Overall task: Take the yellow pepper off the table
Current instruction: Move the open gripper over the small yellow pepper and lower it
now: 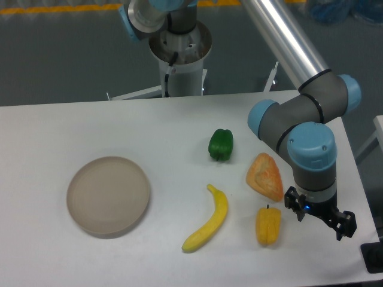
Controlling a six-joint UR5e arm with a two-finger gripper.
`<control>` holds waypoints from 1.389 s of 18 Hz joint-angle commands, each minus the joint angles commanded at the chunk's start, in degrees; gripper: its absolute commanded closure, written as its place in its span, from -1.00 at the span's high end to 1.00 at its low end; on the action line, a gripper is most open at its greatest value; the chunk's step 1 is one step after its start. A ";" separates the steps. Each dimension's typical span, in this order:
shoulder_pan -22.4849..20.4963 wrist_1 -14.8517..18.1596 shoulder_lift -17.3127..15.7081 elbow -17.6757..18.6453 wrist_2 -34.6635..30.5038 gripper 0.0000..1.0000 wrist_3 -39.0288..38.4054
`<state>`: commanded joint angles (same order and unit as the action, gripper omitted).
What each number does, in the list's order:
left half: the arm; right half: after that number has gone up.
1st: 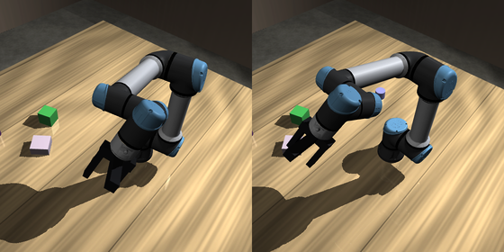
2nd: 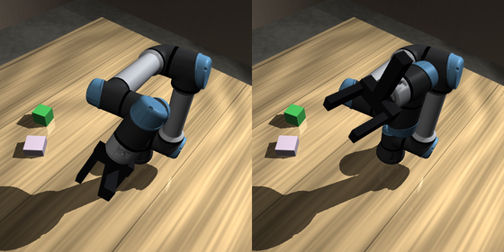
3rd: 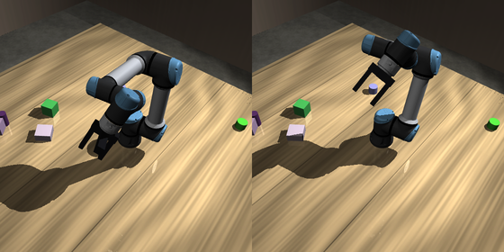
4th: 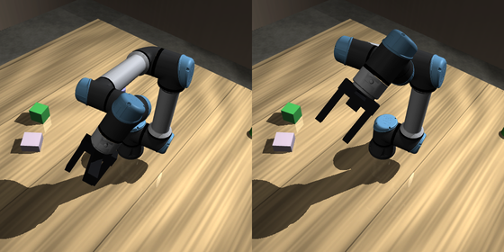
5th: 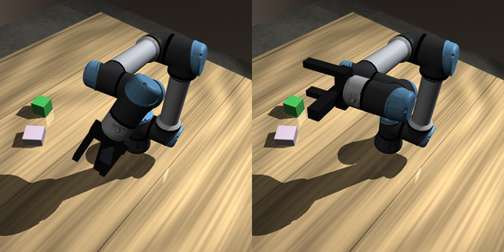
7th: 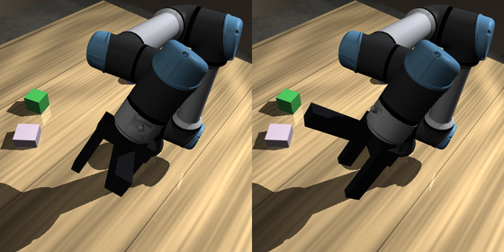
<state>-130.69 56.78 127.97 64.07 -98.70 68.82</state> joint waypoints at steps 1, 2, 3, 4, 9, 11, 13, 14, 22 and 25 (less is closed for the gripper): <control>0.00 -0.17 0.00 0.17 0.09 1.00 -0.09; 0.09 -0.18 -0.09 0.35 0.18 1.00 -0.26; 0.00 0.00 -0.26 0.35 0.26 1.00 -0.52; 0.00 0.00 -0.44 0.52 0.61 1.00 -0.79; -0.70 0.26 -2.46 2.19 3.76 1.00 -4.12; -1.58 0.96 -3.95 3.51 6.32 1.00 -5.71; -3.59 6.29 -6.14 5.09 10.34 1.00 -5.97; -4.73 10.77 -7.02 5.18 13.42 1.00 -7.37; -4.13 10.02 -3.69 8.79 15.03 1.00 -15.91; -3.87 9.93 -3.08 8.79 15.03 1.00 -17.31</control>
<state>-134.56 66.71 124.89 72.86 -83.67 51.51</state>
